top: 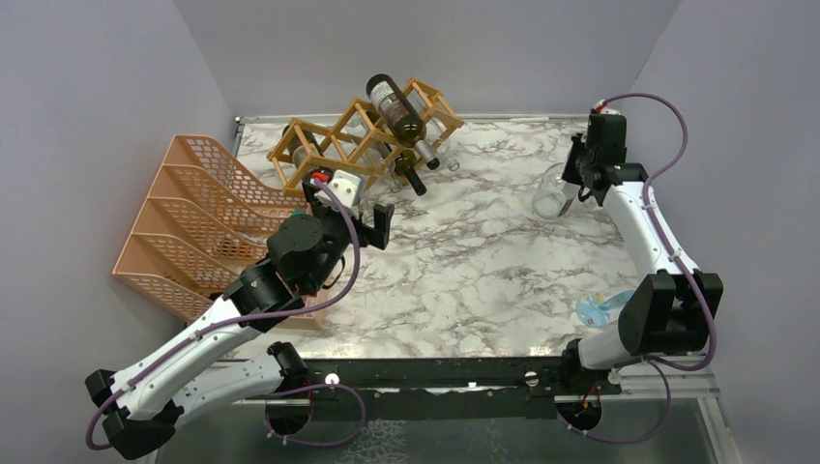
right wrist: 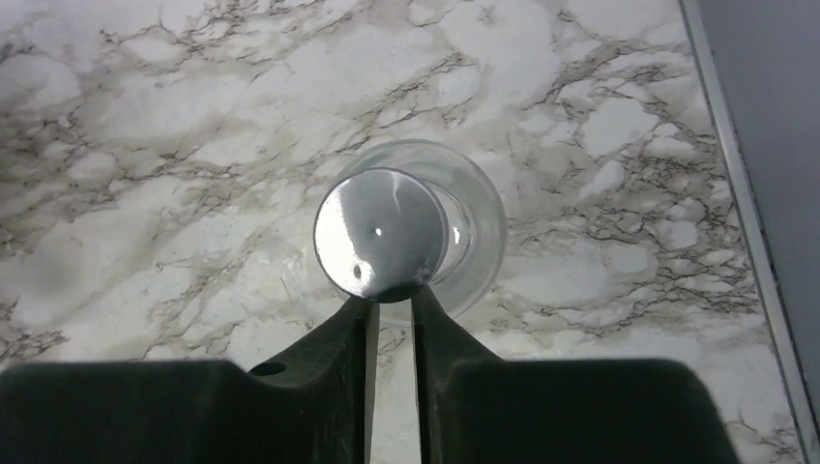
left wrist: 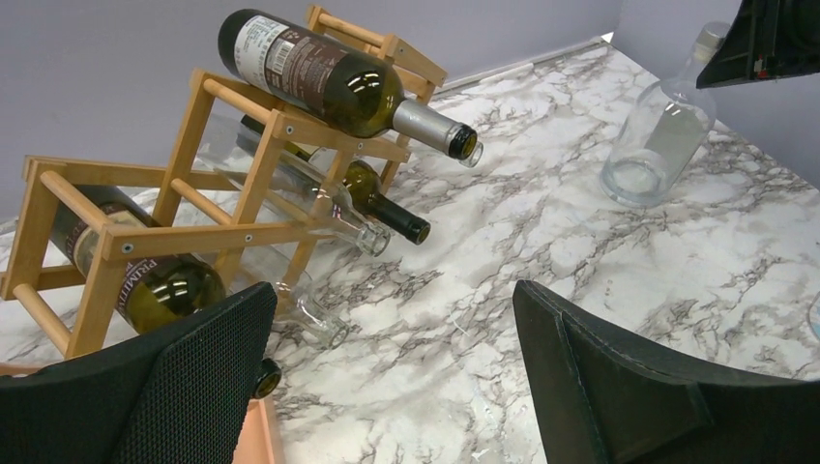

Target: Put the wine bottle on the wine rack

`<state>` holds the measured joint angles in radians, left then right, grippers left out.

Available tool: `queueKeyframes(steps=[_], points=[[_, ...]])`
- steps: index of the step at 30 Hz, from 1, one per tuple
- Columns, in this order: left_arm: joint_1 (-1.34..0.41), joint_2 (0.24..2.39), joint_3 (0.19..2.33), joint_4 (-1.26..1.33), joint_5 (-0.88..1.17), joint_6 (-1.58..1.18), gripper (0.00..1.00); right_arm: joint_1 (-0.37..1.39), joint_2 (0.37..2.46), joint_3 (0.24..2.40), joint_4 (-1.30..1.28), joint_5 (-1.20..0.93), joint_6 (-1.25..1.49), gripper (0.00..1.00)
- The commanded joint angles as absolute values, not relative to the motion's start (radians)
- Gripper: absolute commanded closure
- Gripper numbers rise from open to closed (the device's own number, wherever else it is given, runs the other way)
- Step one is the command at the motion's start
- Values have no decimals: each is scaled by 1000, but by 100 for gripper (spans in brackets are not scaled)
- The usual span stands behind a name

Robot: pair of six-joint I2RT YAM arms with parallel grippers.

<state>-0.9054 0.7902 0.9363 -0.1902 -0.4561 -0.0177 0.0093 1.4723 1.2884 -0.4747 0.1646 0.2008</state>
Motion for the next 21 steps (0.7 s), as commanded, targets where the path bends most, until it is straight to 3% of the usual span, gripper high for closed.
queueKeyframes(steps=[1, 6, 11, 13, 18, 21], points=[[-905, 825, 941, -187, -408, -6, 1, 12, 1455, 1305, -521, 90, 166, 83], [-905, 849, 948, -181, -397, 0, 1, 14, 1419, 1286, -529, 64, 162, 80], [-905, 854, 951, -178, -395, 5, 1, 13, 1413, 1304, -526, 167, 176, 36], [-906, 850, 950, -178, -396, 5, 1, 12, 1418, 1323, -510, 198, 174, 29], [-906, 848, 952, -184, -397, -1, 1, 13, 1484, 1396, -487, 200, 145, 27], [-905, 844, 951, -187, -402, -8, 1, 14, 1528, 1426, -477, 183, 130, 32]])
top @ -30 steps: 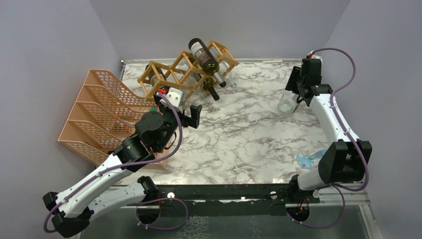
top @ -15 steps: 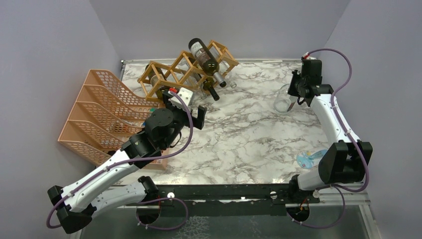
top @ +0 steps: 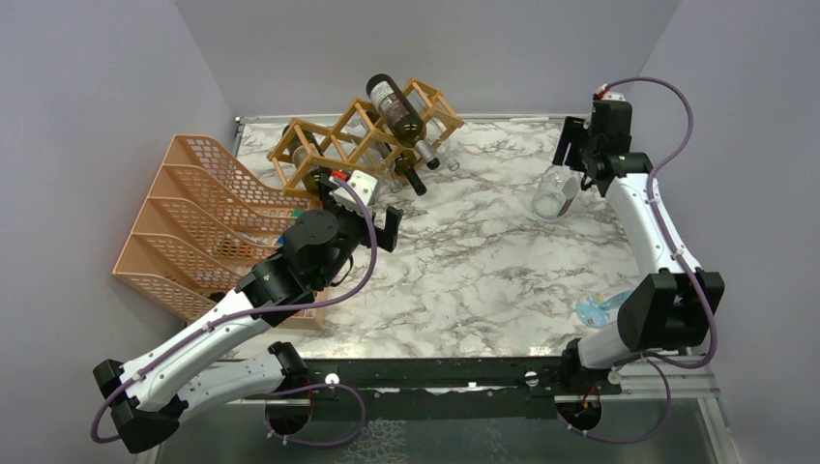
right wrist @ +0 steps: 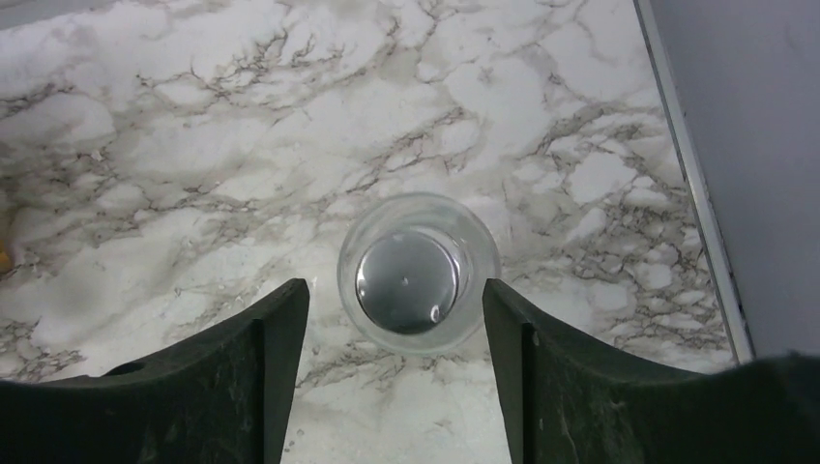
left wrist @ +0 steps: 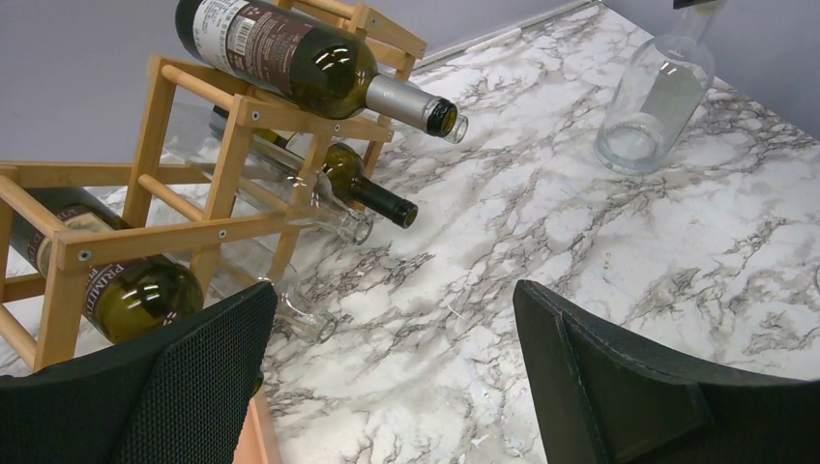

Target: Put the wine bottle on the wine rack

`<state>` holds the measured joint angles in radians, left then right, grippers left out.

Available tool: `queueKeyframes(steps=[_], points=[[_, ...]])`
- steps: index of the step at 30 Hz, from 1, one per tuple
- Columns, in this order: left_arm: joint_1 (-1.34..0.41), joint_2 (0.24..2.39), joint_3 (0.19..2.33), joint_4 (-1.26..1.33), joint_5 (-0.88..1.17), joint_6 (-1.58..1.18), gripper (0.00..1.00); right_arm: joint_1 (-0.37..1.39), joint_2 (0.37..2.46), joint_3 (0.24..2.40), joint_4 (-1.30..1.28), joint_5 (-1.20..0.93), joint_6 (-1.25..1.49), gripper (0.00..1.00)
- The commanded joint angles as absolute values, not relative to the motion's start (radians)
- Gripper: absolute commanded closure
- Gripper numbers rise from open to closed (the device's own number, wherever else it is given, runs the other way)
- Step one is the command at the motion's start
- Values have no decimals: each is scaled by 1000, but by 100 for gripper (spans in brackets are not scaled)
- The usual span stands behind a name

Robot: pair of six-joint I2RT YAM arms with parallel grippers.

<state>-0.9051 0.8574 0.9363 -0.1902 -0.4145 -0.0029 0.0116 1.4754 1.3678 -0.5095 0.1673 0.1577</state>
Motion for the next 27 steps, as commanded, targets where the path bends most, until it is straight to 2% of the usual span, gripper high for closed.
queueKeyframes(steps=[1, 7, 10, 15, 20, 27], points=[[-905, 843, 950, -187, -402, -10, 1, 14, 1539, 1433, -476, 172, 126, 35], [-905, 847, 940, -183, -403, -23, 1, 13, 1572, 1430, -523, 152, 123, 61], [-905, 852, 938, -180, -403, -25, 1, 14, 1559, 1417, -552, 125, 120, 66], [-905, 866, 924, -163, -411, -45, 1, 43, 1505, 1379, -574, 13, 138, 84], [-905, 910, 913, -160, -419, -100, 1, 172, 1430, 1320, -559, -96, 182, 85], [-904, 982, 871, -138, -368, -237, 1, 366, 1334, 1240, -481, -145, 283, 86]])
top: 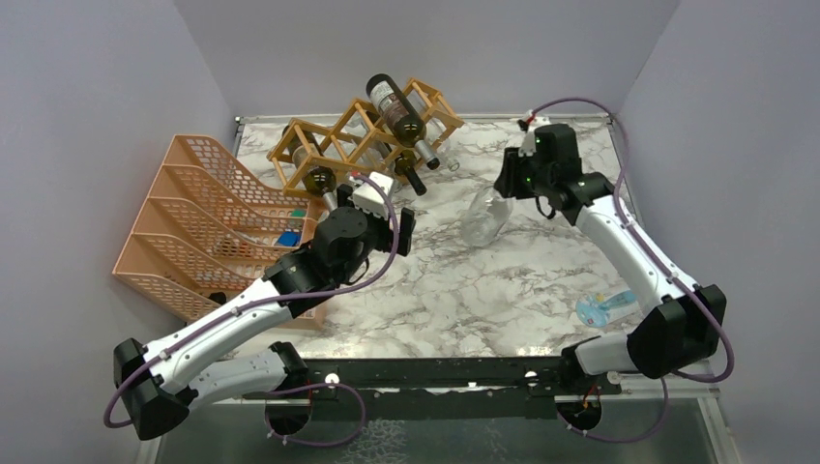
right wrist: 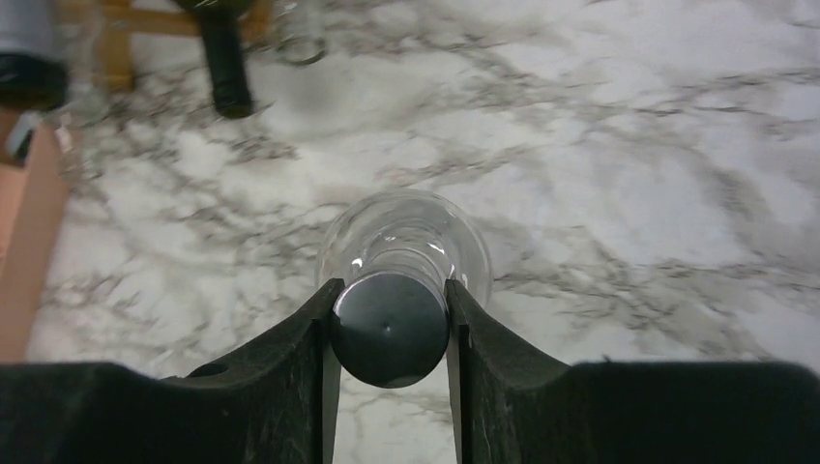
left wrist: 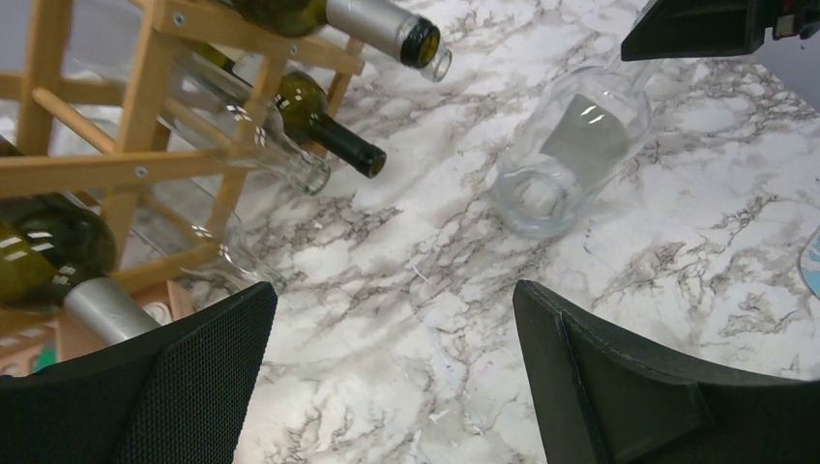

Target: Put the wine bottle on the wine rack

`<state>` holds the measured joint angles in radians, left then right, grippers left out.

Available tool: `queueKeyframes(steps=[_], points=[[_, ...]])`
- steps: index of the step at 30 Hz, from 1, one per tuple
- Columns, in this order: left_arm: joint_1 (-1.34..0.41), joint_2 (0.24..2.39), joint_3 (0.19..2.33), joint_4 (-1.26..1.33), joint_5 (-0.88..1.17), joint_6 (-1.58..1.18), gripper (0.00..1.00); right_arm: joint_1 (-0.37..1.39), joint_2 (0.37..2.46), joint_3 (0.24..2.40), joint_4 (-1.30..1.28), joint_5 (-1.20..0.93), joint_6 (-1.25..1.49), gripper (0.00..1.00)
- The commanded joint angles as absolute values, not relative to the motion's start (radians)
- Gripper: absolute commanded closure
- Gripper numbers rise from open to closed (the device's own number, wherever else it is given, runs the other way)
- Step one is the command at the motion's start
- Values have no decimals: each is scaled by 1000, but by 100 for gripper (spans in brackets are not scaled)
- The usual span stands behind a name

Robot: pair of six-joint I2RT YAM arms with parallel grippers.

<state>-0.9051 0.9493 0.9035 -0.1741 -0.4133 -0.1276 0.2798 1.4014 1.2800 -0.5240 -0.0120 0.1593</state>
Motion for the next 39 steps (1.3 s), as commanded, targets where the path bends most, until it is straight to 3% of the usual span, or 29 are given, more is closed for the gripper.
queueKeyframes(steps=[1, 12, 16, 21, 39], points=[[-904, 990, 862, -134, -354, -257, 1, 386, 1322, 1217, -455, -153, 300, 87], [-893, 1047, 790, -102, -296, -406, 1, 581, 1086, 823, -88, -119, 286, 94], [-880, 1059, 776, -96, -295, -437, 1, 602, 981, 706, -100, -71, 288, 97], [-858, 1085, 758, -84, -284, -485, 1, 619, 904, 594, -142, -161, 339, 97], [-746, 1138, 884, -120, -215, -422, 1, 660, 1050, 715, -462, -256, 271, 99]])
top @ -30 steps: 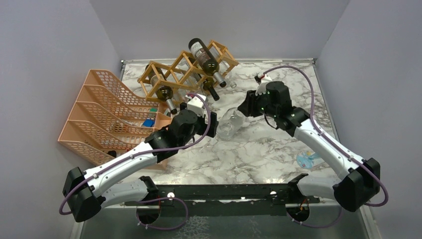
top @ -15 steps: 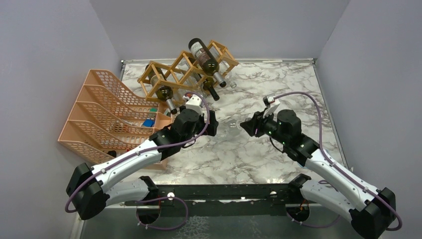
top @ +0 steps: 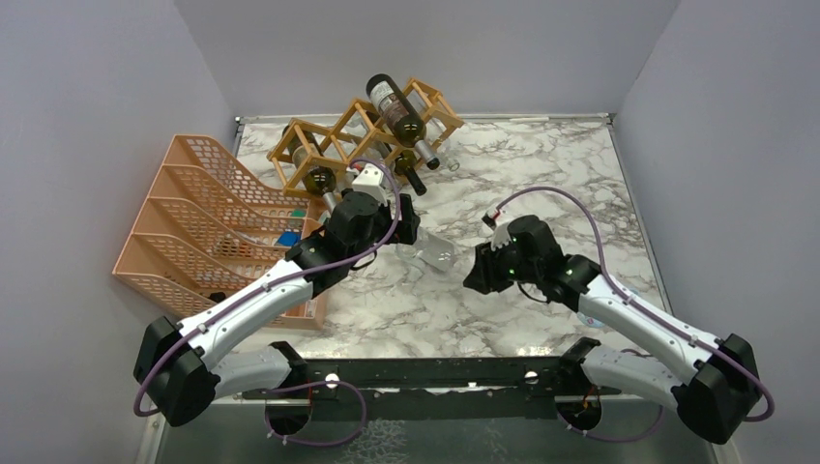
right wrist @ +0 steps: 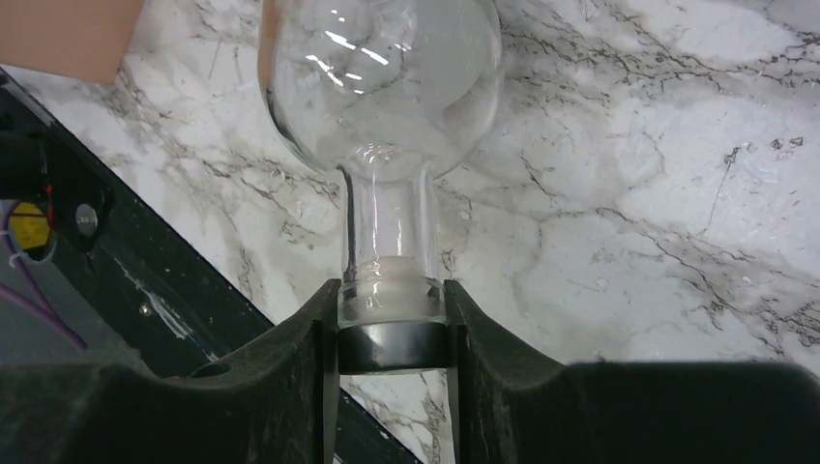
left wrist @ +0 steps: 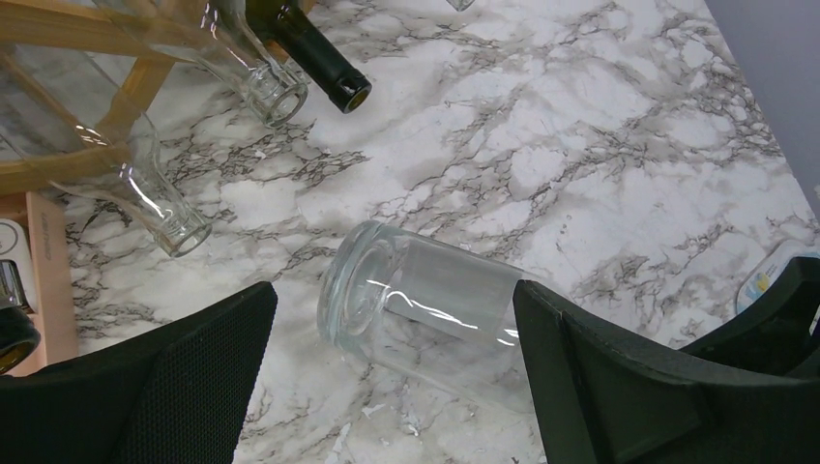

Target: Put the wine bottle on the wine rack

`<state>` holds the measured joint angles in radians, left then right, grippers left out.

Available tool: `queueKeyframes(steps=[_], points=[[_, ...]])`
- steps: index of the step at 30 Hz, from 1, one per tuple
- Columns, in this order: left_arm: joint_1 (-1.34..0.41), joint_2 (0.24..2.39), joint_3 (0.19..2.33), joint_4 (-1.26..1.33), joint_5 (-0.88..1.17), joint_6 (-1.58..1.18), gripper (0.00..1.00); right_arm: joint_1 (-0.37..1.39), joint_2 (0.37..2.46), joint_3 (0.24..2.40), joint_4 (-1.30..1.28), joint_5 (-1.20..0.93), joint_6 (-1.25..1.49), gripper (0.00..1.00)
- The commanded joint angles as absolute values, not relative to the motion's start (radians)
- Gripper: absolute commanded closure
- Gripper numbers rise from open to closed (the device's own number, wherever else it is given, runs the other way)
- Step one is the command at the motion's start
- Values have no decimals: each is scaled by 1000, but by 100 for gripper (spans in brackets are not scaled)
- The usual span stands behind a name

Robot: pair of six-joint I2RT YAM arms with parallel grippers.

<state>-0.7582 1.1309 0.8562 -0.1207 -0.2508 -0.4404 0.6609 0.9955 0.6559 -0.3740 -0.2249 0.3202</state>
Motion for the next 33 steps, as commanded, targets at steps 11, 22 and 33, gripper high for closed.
queueKeyframes(steps=[11, 22, 33], points=[[-717, 1098, 894, -152, -244, -383, 1, 770, 1276, 744, -476, -192, 301, 93], [-704, 1065, 895, -152, -264, -340, 1, 805, 1382, 768, -405, -123, 330, 61], [-702, 1048, 882, -149, -276, -309, 1, 805, 1450, 790, -352, -123, 328, 39]])
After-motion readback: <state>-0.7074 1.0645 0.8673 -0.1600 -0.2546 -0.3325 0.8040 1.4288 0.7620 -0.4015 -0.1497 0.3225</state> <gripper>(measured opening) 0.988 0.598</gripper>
